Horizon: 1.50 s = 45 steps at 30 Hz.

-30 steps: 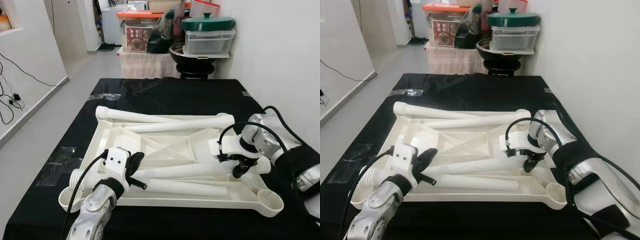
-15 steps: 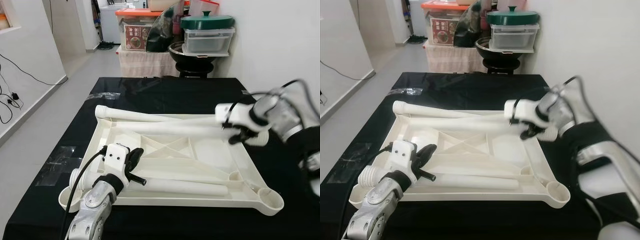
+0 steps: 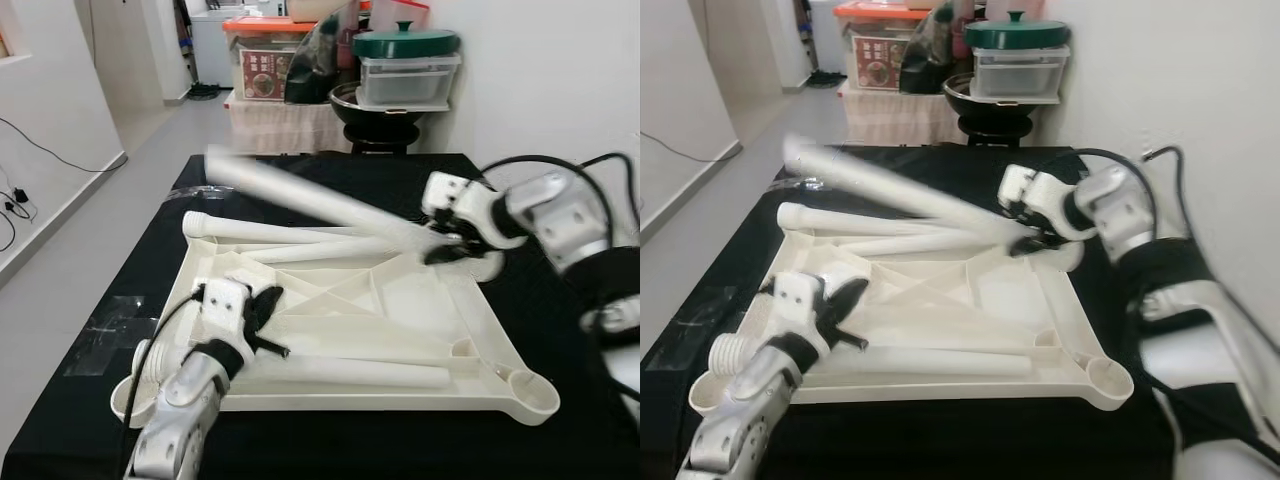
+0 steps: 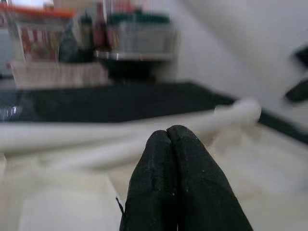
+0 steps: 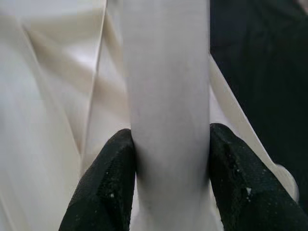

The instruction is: Building children table

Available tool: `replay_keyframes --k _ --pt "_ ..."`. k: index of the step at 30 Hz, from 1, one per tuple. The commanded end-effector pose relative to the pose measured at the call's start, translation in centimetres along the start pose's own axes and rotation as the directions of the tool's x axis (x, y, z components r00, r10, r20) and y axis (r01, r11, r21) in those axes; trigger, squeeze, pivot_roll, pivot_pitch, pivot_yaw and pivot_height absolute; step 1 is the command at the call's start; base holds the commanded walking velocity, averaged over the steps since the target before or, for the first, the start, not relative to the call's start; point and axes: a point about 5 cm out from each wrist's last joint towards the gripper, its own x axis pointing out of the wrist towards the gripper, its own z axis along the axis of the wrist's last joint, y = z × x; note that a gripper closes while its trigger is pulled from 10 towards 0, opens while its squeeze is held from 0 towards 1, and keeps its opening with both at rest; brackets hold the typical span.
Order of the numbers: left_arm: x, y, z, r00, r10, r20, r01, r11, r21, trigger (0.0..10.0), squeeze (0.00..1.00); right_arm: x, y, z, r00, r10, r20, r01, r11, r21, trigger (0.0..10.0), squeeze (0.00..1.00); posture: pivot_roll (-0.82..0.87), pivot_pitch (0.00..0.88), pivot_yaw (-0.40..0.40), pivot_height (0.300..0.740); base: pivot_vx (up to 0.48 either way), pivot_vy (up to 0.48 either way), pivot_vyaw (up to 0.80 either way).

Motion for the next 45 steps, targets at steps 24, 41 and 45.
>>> replay_keyframes --k 24,41,45 --pt "3.0 2.1 7.6 0.959 -0.017 0.282 0.069 0.982 -0.176 10.0 1.0 3.2 6.3 3.0 0.922 0.056 0.382 -0.069 0.997 0.021 10.0 0.0 -0.04 0.0 0.006 0.74 0.0 0.0 0.0" --pt "4.0 1.5 8.2 0.956 -0.056 0.287 0.116 0.974 -0.197 0.0 0.0 3.9 8.9 4.0 0.915 0.099 0.392 -0.081 0.995 -0.062 10.0 0.0 -0.05 0.0 0.024 0.74 0.0 0.0 0.0" --pt "4.1 1.5 9.0 0.949 -0.073 0.308 0.133 0.975 -0.179 0.0 0.0 4.1 9.0 4.2 0.911 0.071 0.407 -0.067 0.997 -0.023 10.0 0.0 -0.05 0.0 0.027 0.74 0.0 0.0 0.0"
